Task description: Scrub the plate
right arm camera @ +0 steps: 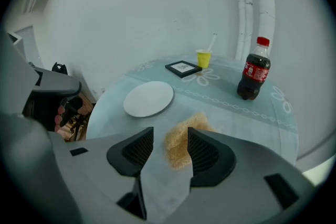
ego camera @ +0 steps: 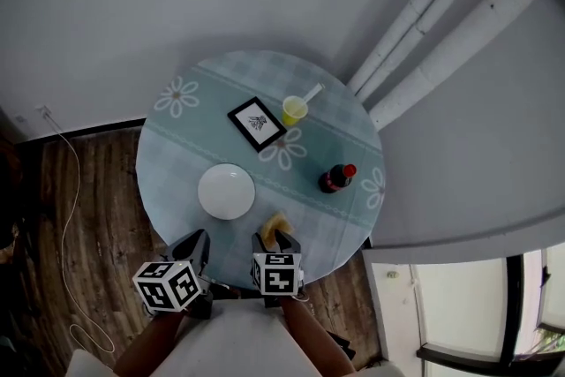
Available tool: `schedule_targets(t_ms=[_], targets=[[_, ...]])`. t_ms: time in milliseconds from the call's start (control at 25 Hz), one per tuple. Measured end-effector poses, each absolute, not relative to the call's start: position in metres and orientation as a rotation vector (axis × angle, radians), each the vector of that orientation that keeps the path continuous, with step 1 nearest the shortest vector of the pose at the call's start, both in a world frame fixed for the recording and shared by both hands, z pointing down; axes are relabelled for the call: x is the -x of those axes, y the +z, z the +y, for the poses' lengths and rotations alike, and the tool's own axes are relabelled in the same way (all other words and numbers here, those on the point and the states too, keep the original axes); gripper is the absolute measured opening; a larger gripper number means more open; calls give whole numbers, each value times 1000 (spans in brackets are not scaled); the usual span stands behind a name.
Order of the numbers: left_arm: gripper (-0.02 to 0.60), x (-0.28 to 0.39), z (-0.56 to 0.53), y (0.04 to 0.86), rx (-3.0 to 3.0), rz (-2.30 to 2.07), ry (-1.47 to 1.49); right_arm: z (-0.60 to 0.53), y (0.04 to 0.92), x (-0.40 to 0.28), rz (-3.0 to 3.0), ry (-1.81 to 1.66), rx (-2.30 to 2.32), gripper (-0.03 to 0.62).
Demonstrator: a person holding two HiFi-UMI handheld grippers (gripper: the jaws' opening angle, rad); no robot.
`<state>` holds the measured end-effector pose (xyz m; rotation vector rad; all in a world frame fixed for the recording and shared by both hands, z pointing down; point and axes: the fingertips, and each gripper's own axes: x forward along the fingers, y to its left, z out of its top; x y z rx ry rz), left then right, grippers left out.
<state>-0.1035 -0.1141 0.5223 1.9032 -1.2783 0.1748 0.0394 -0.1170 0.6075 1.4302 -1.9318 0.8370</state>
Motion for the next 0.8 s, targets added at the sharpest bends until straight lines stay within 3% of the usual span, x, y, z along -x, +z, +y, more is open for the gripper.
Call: schedule_targets(t_ms=[600, 800], targets=[[9, 110, -124, 531, -1864, -1316, 217, -127, 640, -52, -1822, 1037, -1468, 183], [9, 105, -128, 532, -1876, -1297, 223, -127, 642, -57, -1795, 1023, -1490, 143]])
